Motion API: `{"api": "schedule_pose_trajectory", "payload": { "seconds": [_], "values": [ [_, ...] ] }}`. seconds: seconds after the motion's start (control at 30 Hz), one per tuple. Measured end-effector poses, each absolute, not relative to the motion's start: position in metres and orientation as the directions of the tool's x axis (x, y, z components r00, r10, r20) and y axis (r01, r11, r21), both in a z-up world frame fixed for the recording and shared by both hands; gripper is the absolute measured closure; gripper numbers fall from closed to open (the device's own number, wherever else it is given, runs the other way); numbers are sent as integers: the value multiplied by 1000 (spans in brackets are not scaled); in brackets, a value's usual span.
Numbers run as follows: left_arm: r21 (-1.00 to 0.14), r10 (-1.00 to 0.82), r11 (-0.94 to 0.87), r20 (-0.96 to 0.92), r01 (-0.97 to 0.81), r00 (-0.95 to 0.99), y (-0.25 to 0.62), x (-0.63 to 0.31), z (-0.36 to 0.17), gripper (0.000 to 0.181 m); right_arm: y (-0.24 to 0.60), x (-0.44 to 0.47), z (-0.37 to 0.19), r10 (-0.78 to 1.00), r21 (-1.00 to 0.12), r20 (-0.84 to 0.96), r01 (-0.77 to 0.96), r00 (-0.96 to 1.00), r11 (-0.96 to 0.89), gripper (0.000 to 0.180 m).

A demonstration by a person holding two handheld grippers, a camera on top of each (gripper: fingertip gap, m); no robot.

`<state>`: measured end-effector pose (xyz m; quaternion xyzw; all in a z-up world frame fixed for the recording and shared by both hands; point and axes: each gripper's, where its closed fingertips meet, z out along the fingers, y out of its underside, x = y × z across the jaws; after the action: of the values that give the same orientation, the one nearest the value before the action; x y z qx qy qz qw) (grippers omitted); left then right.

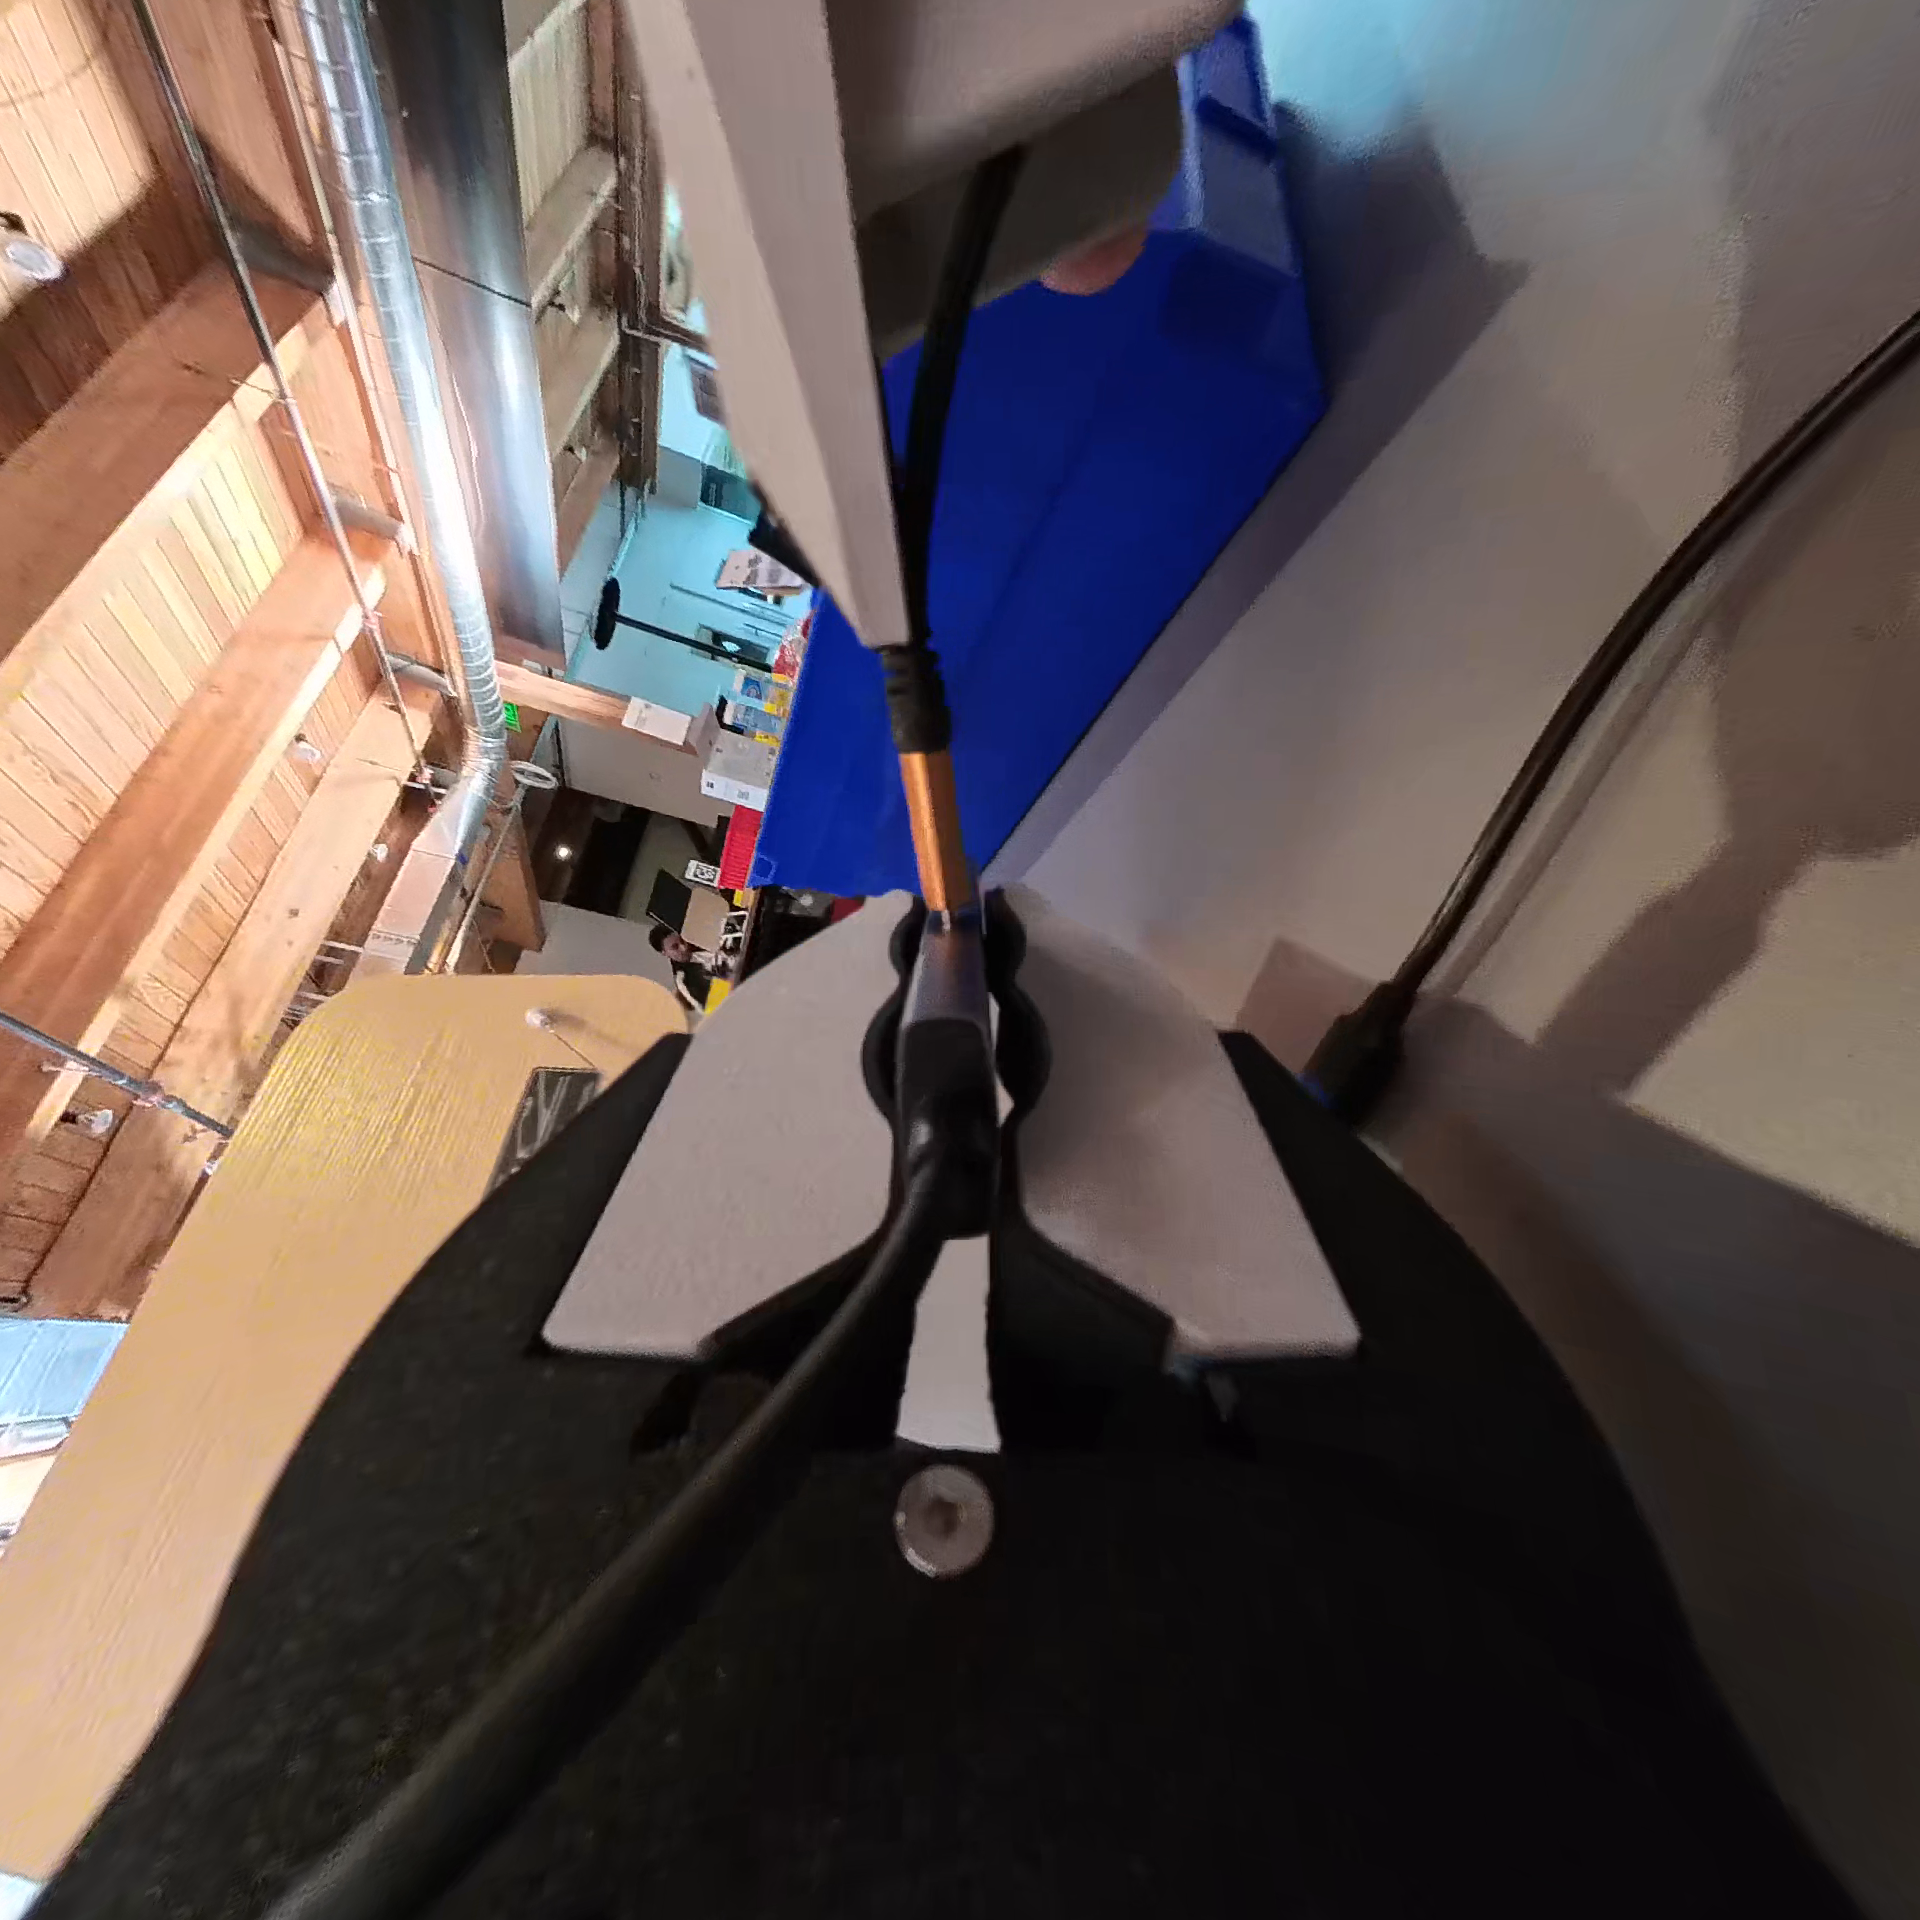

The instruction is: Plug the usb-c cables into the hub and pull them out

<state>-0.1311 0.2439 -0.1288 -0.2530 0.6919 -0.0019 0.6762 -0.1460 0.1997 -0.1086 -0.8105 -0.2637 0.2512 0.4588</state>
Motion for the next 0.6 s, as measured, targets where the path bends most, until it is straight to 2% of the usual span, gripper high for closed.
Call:
{"api": "schedule_pose_trajectory", "payload": {
  "seconds": [0.1, 0.43, 0.6],
  "values": [
    [-363, -381, 851, -924, -381, 29, 244, -131, -133, 172, 203, -144, -108, 635, -890, -102, 214, 766, -402, 177],
    [-362, -389, 828, -921, -427, 26, 247, -131, -136, 171, 204, -141, -115, 606, -885, -102, 206, 789, -417, 176],
    [-380, -404, 822, -914, -424, 34, 245, -128, -134, 172, 204, -141, -110, 619, -897, -181, 131, 764, -423, 177]
  ]
}}
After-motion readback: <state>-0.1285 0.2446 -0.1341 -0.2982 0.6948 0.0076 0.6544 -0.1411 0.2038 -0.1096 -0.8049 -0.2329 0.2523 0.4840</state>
